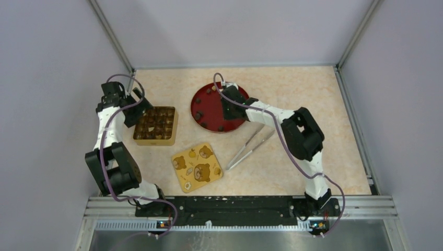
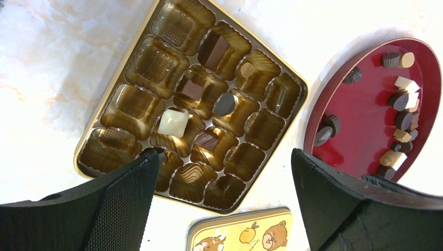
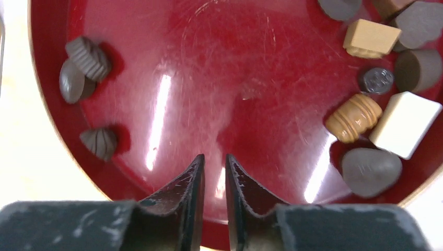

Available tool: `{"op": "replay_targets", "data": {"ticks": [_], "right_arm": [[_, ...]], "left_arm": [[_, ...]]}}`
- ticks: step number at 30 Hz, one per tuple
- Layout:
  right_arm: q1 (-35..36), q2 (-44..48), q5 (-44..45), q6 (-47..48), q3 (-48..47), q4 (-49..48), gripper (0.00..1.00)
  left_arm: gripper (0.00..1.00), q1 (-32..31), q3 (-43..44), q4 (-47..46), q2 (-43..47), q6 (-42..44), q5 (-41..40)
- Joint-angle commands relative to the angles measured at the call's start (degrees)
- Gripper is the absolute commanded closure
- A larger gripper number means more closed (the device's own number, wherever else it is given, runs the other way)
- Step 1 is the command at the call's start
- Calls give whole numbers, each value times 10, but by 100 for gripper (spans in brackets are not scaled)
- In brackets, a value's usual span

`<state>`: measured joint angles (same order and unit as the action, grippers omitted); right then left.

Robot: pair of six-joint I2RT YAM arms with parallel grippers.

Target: Pack the chocolate

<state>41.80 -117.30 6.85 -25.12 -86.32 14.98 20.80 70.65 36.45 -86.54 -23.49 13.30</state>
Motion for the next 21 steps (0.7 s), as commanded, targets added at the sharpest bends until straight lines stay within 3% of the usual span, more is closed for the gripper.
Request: {"op": "replay_targets", "data": {"ticks": [1,8,14,19,21], "right_arm": [[-15,-58,10,-4,-89,40,85],[-51,-38,50,36,-95,18,84],[-114,-18,31,36,-89,-2,83],[-146,-30,47,38,-114,14,64],[-154,-36,52,41,-125,20,61]], "left_arm": [[1,5,-1,-15,4,4,33],[1,5,5,-8,8,12,44],[1,5,4,-10,4,13,36],[1,8,9,-5,-26,3,-8],[1,10,13,-4,-33,-2,3]]}}
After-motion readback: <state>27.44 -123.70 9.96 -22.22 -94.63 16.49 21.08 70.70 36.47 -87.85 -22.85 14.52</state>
